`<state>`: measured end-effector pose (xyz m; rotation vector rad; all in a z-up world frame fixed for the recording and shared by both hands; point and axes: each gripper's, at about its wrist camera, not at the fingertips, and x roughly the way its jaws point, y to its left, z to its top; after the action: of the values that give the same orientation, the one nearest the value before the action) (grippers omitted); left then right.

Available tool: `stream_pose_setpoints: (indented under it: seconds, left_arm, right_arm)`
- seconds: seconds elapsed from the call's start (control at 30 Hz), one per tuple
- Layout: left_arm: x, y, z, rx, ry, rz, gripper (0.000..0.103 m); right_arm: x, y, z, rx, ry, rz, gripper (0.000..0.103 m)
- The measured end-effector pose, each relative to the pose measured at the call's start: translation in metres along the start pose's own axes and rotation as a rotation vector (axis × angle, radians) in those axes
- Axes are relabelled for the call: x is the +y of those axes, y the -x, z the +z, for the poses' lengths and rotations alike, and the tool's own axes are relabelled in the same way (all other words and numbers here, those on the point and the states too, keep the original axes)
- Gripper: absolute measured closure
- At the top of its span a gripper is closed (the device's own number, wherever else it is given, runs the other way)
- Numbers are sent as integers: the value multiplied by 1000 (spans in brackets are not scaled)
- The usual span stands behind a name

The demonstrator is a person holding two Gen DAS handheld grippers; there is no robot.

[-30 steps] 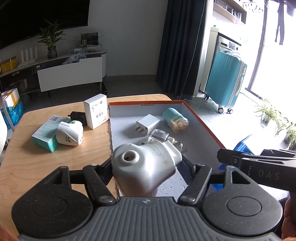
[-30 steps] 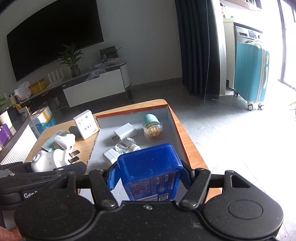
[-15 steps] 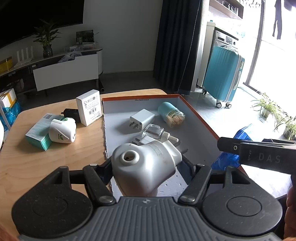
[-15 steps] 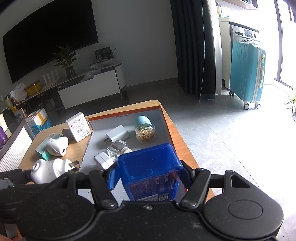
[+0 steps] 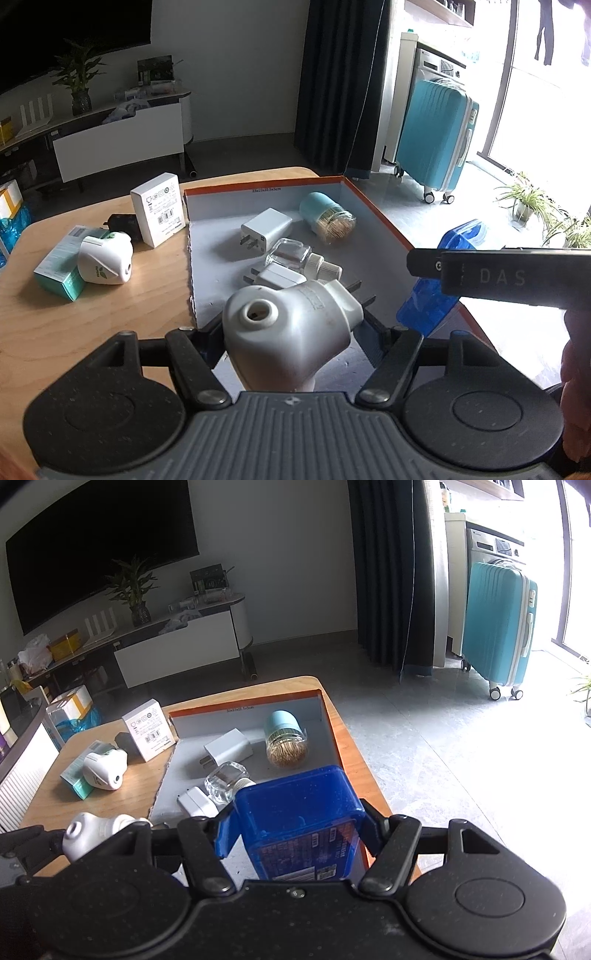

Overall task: Organize rigid objects
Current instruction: 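Carry the white plug adapter with the left gripper while the right carries the blue box to the tray, then lower the blue box into the tray and open the right gripper while the left releases the plug adapter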

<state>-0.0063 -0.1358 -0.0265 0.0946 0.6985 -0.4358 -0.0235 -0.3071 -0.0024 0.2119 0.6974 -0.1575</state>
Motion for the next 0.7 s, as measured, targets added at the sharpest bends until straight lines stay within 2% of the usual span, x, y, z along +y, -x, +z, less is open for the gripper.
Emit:
stream_pose_setpoints:
  seconds: [0.7]
  left_arm:
    - [-11,-18,1,28,-10,-33,31]
  right_arm:
    - [2,-35,13,64,45,-8,25]
